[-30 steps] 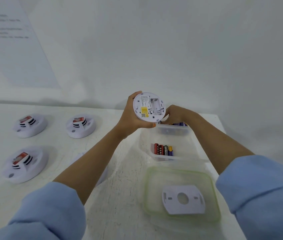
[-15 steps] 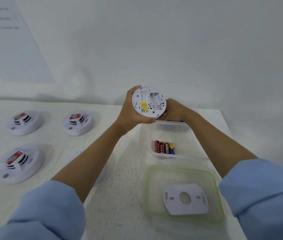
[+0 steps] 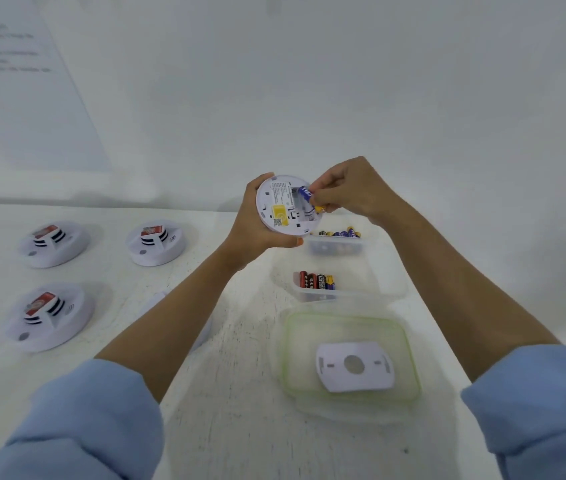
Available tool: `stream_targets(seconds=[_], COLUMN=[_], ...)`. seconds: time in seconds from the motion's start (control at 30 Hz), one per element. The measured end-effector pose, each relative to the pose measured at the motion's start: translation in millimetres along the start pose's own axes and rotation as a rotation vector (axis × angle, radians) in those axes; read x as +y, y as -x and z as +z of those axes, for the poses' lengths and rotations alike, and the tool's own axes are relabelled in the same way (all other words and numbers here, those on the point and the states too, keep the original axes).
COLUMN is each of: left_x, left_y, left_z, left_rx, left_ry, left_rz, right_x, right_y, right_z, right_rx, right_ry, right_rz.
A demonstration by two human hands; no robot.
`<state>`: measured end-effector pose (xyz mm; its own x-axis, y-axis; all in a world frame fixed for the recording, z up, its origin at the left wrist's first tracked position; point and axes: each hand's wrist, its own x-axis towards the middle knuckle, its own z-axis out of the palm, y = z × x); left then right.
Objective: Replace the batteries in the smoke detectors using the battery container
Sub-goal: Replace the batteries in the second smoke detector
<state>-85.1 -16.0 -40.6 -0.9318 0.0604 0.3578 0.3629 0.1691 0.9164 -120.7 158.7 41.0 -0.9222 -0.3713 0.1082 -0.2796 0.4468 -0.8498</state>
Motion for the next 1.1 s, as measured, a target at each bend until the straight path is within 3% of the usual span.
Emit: stream_targets(seconds=[0.13,0.33,0.43,0.6,0.77,1.1], left_x=[5.5,7.7,10.6,18.6,23.3,16.5], left_y=[5.4,13.7,21.6,29.0,31.5,18.5], left_z=[5.4,4.0,6.7,9.2,12.2,10.8], left_rx=[-0.004,-0.011,-0.005,-0.042,-0.062,-0.057], left_ry=[-0.011,-0.023,-0.001,0.005,0.053,0.04], left_rz=[0.02,-0.029,-0.041,-0.061,-0.075,-0.066], right_x=[-10.2,-15.4,-5.9,7.5,9.9,20.9], right_y=[14.8,28.2,29.3,31.3,36.1,15.1], right_z=[7.7,6.9,4.4,1.6,-1.5,-2.1], right_rx=[0.026,-0.163,-0.161,-0.124,-0.214,-0.249], right_ry=[0.137,0.408,0.462,0.295,0.029,-0.132], right_rz=[-0.041,-0.12,-0.191,-0.249,-0.154,-0.04])
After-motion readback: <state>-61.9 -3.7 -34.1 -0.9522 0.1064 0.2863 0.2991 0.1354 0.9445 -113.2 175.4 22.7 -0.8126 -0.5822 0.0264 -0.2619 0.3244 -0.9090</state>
